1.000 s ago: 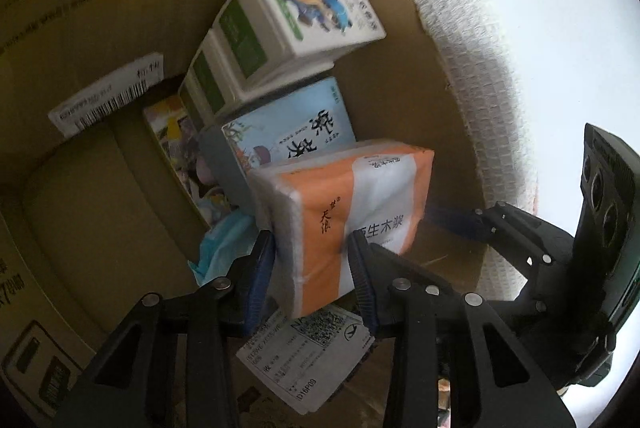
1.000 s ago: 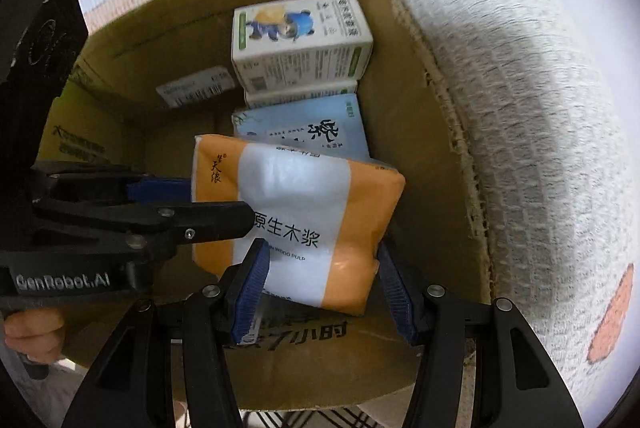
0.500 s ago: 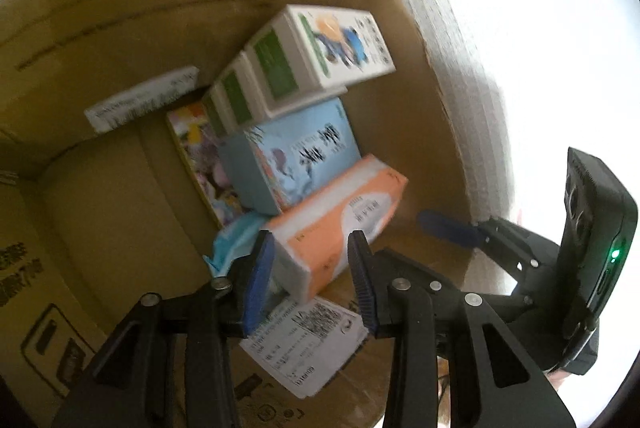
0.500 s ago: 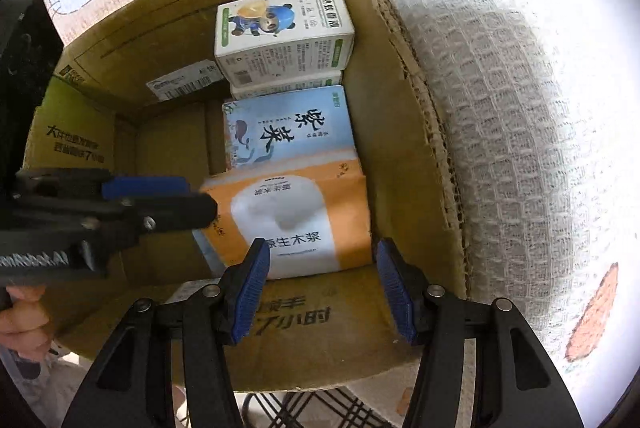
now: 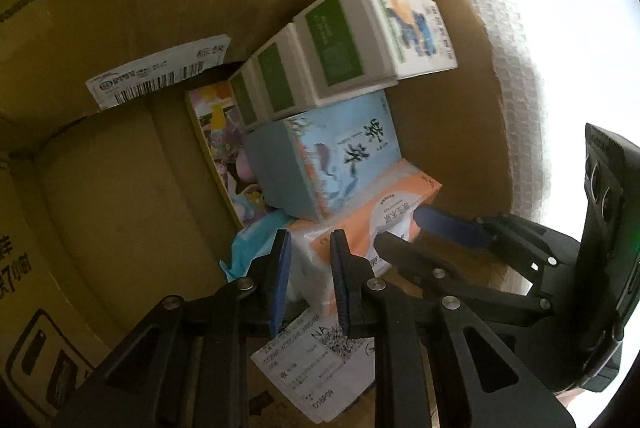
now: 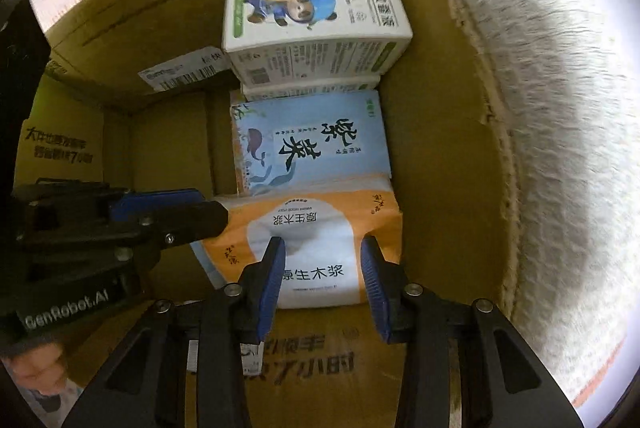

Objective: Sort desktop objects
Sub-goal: 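Open both grippers and release the tissue pack in the box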

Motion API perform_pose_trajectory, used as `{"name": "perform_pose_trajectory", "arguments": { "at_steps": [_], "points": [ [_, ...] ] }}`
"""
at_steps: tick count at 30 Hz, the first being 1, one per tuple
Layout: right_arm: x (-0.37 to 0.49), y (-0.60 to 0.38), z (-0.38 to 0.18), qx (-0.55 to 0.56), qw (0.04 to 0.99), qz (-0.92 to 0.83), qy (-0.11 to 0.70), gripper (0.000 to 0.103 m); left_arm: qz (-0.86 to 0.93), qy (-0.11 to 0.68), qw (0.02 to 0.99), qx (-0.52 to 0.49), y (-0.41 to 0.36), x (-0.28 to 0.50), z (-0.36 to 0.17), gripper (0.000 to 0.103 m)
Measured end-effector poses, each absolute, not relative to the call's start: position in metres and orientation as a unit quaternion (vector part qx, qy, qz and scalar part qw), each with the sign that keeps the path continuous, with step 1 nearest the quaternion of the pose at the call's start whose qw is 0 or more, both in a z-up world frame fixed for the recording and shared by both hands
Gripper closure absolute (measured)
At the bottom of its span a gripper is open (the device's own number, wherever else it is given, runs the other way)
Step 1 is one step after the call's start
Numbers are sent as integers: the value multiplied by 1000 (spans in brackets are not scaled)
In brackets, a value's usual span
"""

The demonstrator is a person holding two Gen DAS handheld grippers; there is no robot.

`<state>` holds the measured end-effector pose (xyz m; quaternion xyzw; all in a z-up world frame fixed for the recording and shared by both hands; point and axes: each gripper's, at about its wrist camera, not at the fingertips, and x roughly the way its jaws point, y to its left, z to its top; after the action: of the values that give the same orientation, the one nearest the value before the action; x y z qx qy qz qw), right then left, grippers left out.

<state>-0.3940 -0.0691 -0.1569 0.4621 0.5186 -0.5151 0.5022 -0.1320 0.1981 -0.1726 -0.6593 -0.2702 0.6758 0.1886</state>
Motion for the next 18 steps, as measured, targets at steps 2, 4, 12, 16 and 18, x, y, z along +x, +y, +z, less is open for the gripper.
{"name": "perform_pose_trajectory", "arguments": {
  "at_steps": [2,4,12,16,18],
  "points": [
    [-397,-74,-160,473,497,-512,516,67,673,-271,185,-663,199,-133,-177,82],
    [-397,-76,-165,475,490,-510,524,67,670,-273,178,-667,198,-133,-181,82],
    [-390,-89,-195,485,470,-478,562,68,651,-275,177,-685,201,-129,-189,81],
    [-388,-88,-195,476,474,-473,570,68,632,-280,175,-701,206,-127,-198,81],
    [-389,-84,-192,478,479,-473,565,68,626,-291,171,-703,207,-126,-205,81]
  ]
}}
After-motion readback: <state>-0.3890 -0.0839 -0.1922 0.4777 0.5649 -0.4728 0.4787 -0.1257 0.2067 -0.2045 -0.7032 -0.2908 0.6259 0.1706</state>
